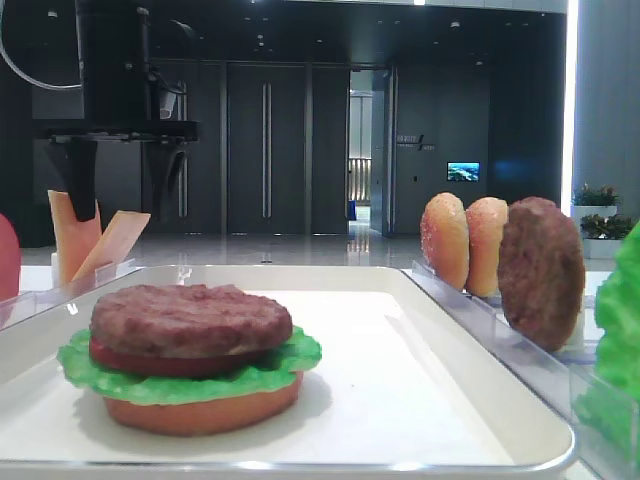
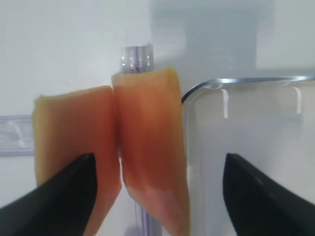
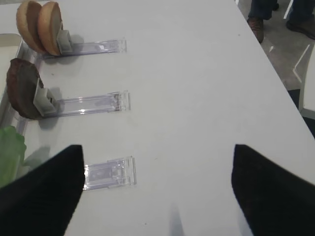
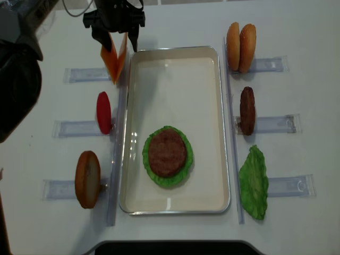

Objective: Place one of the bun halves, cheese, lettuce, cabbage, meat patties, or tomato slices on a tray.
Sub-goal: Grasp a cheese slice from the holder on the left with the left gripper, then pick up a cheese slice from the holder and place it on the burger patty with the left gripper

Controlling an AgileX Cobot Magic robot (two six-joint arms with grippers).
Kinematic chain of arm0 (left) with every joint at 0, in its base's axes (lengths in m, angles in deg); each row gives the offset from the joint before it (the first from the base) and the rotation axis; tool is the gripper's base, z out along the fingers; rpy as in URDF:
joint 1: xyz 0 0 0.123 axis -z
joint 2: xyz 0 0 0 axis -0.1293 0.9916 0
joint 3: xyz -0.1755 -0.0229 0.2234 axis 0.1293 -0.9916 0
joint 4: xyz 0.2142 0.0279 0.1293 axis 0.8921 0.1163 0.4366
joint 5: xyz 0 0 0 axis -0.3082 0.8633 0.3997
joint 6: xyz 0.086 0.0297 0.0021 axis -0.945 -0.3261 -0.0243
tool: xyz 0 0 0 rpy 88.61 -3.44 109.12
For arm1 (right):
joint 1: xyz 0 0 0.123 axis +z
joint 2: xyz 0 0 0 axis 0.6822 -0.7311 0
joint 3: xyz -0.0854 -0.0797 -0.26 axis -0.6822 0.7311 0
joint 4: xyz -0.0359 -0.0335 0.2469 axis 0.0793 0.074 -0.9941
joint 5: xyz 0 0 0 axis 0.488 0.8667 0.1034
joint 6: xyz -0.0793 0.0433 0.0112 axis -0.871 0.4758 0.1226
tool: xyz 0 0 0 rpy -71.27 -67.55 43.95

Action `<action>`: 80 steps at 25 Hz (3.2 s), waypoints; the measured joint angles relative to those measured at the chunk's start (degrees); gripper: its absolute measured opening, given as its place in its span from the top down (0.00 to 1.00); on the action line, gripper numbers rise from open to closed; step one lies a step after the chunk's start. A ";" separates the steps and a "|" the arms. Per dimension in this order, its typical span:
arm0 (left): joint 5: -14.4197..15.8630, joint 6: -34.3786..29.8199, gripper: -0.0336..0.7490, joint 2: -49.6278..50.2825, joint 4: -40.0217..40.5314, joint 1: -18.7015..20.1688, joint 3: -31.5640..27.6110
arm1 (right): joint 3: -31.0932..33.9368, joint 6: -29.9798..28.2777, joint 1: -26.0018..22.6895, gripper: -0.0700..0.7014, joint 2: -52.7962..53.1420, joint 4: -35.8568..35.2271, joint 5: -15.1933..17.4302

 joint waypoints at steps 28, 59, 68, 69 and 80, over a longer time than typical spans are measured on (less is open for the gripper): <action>0.00 0.00 0.43 0.16 2.10 0.00 0.00 | 0.00 0.00 0.00 0.16 0.00 0.00 -0.02; 0.00 -3.40 0.91 -5.30 -2.93 0.41 0.00 | 0.00 0.00 0.00 0.16 0.00 0.00 -0.02; 0.05 -11.53 0.91 -14.04 -19.18 1.50 -4.01 | 0.00 0.00 0.00 0.16 0.00 0.00 -0.02; 0.05 -12.49 0.91 -15.12 -20.67 1.80 -5.59 | 0.00 0.00 0.00 0.16 0.00 0.00 -0.02; -12.51 -25.15 0.91 -33.94 -38.81 4.49 -39.13 | 0.00 0.00 0.00 0.16 0.00 0.00 -0.02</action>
